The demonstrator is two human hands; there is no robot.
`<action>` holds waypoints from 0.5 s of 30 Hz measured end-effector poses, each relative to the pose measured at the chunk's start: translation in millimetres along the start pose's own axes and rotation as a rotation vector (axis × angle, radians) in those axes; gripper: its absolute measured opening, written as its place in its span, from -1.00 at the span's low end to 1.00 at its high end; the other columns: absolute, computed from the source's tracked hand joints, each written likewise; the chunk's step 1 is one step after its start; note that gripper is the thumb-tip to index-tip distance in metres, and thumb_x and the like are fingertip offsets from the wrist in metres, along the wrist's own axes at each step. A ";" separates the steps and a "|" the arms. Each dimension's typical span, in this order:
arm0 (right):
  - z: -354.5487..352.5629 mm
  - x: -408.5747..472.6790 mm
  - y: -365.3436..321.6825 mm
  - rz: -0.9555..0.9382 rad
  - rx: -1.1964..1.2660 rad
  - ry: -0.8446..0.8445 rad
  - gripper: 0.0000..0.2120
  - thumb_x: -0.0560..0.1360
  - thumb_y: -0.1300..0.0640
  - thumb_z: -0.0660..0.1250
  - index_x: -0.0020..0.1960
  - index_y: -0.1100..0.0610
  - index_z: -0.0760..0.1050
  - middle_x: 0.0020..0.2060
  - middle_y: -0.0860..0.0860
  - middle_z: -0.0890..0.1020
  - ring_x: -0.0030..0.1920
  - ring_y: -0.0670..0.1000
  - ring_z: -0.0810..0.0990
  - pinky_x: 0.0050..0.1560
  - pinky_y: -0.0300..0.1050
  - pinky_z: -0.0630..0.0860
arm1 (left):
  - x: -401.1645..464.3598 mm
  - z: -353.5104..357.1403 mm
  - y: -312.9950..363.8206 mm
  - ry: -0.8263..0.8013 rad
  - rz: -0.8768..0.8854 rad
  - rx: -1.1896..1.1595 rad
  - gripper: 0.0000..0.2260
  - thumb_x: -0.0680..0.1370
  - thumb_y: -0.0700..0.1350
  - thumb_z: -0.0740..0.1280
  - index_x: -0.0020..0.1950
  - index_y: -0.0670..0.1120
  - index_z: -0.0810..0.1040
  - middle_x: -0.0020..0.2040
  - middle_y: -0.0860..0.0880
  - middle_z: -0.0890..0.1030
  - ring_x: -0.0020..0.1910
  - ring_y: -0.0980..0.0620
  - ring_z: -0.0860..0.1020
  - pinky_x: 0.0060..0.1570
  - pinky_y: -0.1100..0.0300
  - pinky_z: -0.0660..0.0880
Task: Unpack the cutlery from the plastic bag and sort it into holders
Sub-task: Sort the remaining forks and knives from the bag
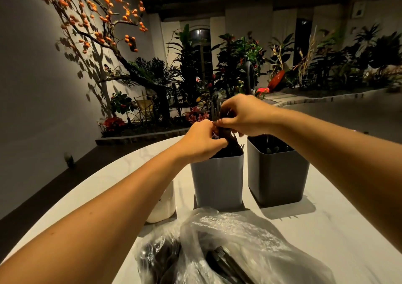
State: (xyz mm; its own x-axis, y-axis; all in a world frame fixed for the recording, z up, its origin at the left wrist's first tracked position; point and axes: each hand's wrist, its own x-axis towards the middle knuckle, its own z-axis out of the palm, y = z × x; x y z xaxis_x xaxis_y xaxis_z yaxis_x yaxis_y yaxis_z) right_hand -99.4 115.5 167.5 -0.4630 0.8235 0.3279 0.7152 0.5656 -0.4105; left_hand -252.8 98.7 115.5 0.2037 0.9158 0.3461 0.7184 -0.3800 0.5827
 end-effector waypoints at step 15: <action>5.5 -9.5 10.5 0.005 0.002 0.108 -0.83 0.52 0.27 0.38 0.01 0.04 0.66 -0.09 -0.03 0.67 -0.07 -0.04 0.63 -0.01 -0.10 0.63 | -6.1 -4.8 -10.5 0.361 0.101 0.001 -0.74 0.55 -0.32 0.32 0.10 -0.02 0.65 -0.07 0.10 0.66 -0.04 0.22 0.60 0.00 0.42 0.50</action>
State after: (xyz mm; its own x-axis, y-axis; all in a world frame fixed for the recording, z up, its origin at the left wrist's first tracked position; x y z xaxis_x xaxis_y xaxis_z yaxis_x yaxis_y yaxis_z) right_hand -90.4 113.9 155.4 -0.4003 0.8167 0.4157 0.7164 0.5617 -0.4138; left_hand -264.8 96.5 110.8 0.0258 0.7689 0.6389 0.7072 -0.4657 0.5319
